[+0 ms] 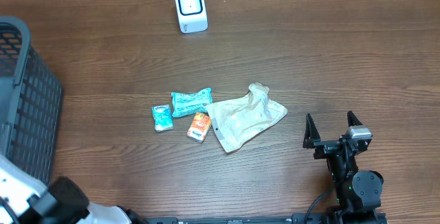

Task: Scan the item barcode
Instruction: 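Lift the green-lidded jar and carry it toward the scanner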

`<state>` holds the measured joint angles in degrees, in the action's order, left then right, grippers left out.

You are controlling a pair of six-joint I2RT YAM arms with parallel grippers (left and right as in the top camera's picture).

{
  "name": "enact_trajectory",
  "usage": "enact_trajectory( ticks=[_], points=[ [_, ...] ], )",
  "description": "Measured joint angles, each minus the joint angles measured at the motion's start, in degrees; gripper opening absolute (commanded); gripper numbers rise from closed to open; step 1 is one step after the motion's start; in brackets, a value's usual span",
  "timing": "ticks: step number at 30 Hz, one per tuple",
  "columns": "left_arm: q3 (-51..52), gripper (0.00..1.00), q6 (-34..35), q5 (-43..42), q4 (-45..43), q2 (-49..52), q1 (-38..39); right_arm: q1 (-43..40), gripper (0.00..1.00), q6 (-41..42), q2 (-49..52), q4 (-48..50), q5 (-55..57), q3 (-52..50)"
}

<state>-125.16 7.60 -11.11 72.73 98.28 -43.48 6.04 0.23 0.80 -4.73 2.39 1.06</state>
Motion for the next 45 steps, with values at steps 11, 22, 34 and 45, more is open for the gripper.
enact_trajectory(
  ticks=[11, 22, 34, 45],
  points=[
    [0.0, 0.50, -0.2, -7.0, 6.9, -8.5, 7.3, 0.0, 1.00, 0.0, 0.0, 0.0, 0.0, 0.0],
    [0.3, 0.49, -0.7, -2.2, 13.2, -5.7, 27.3, 0.0, 1.00, 0.0, 0.0, 0.0, 0.0, 0.0],
    [0.7, 0.49, -0.4, 7.4, 13.7, 6.9, 44.1, 0.0, 1.00, 0.0, 0.0, 0.0, 0.0, 0.0],
    [0.7, 0.49, 0.9, 11.0, 13.3, 21.4, 46.8, 0.0, 1.00, 0.0, 0.0, 0.0, 0.0, 0.0]
  ],
)
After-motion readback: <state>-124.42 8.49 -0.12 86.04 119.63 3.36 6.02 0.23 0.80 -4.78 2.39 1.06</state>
